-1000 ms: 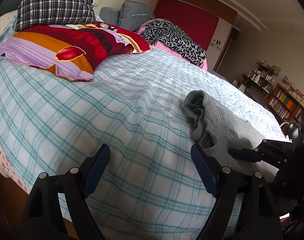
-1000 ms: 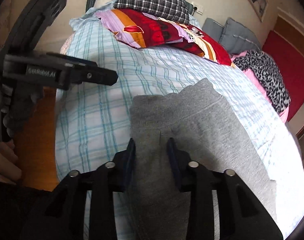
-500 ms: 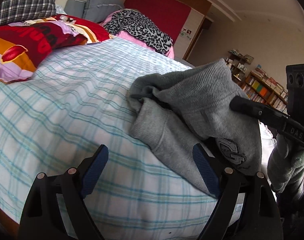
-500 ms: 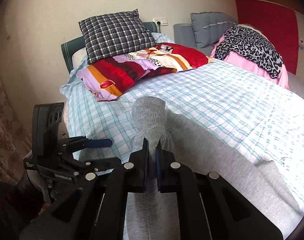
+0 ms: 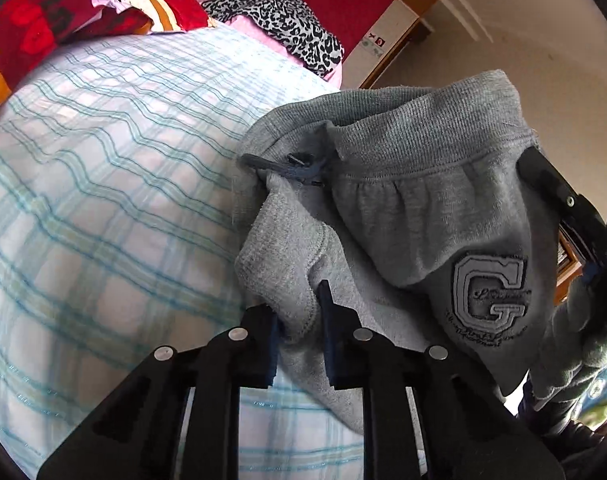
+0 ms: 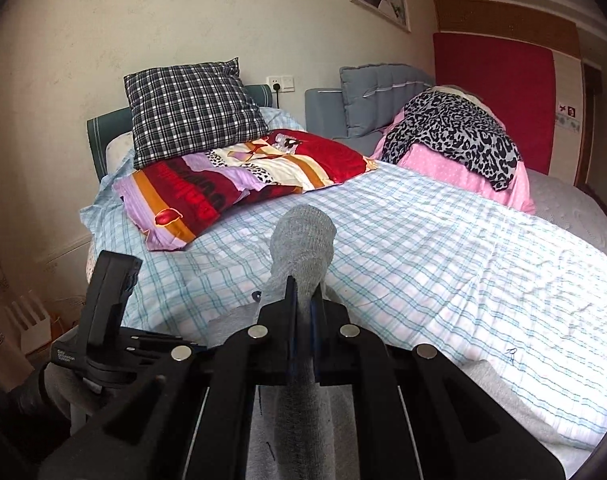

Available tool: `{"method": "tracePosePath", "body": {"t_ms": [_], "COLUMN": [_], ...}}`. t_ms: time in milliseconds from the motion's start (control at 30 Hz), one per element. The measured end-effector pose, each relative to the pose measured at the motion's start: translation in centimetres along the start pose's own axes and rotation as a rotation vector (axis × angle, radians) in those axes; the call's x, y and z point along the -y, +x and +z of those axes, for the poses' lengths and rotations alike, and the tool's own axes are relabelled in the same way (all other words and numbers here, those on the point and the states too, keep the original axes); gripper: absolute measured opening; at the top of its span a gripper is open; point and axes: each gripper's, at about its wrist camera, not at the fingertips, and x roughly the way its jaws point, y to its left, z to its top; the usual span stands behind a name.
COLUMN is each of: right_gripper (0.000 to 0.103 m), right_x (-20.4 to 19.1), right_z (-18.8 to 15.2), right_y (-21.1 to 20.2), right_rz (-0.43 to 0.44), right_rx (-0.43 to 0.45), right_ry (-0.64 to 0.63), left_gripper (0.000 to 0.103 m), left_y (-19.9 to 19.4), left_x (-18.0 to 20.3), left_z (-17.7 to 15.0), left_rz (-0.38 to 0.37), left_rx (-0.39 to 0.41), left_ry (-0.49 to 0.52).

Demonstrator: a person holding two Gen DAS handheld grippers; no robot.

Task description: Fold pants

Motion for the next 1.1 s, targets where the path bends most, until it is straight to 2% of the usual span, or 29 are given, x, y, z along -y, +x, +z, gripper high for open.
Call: {"method": "tracePosePath", "body": {"t_ms": [67, 133, 200, 300, 367, 467, 567, 600, 667, 733, 833, 900, 1000, 1100], "right_gripper": [0.006, 0.006, 0.006, 0.006, 0.006, 0.006, 0.006, 0.006, 0.007, 0.011, 0.023, 0.036, 0.038, 0.038], "right_x": [-0.5, -1.4, -3.4, -6.9, -8.4, -9.0, -9.4, -9.5, -9.4, -9.1, -8.7, -8.5, -8.2, -6.4], "right_z": [0.3, 0.0, -1.2, -4.1, -6.2, -8.2, -9.2, -9.4, -9.9, -10.1, -10.4, -10.4, -10.1, -10.2], "right_y": [-0.3, -0.2, 0.6, 2.8, 4.3, 5.7, 6.0, 6.2, 6.4, 6.8, 6.9, 6.6, 5.0, 2.1], "right_rz": [-0.022, 0.026, 0.102, 0.179, 0.185, 0.204, 0.224, 0.229, 0.236, 0.256, 0.297, 0.329, 0.364, 0.381], "right_rx": [0.040, 0.052, 0.013, -0.093, -0.146, -0.197, -0.214, -0.220, -0.226, -0.236, -0.240, -0.238, -0.221, -0.198], "right_ry": [-0.006, 0.002, -0.035, -0.104, -0.128, -0.094, -0.068, -0.064, -0.049, -0.022, 0.020, 0.043, 0.063, 0.091], "left_gripper": [0.016, 0.016, 0.016, 0.016, 0.016, 0.016, 0.020, 0.025, 0.030, 0.030, 0.032, 0.032, 0.032, 0.033], "left_y": [-1.9, -3.6, -4.1, -4.0, -4.3, -5.0, -5.7, -6.1, -7.2, -8.7, -11.0, -11.4, -10.0, -6.9], "left_x": [0.1, -0.1, -0.3, -0.5, -1.3, -1.8, -2.5, -2.6, -2.4, -2.1, -1.7, -0.8, 1.7, 4.6], "left_z": [-0.7, -1.5, -2.3, -3.4, -3.8, -4.3, -5.0, -5.1, -5.1, -4.6, -3.3, -2.4, -1.3, -0.7], "left_rz": [0.014, 0.021, 0.034, 0.058, 0.045, 0.038, 0.053, 0.062, 0.089, 0.158, 0.209, 0.191, 0.097, -0.008], "left_rx": [0.031, 0.048, 0.042, 0.027, 0.025, 0.031, 0.025, 0.030, 0.050, 0.107, 0.182, 0.196, 0.181, 0.137], "left_ry": [0.015, 0.021, 0.026, 0.032, 0.011, 0.001, -0.003, 0.000, 0.018, 0.045, 0.063, 0.083, 0.131, 0.178]}}
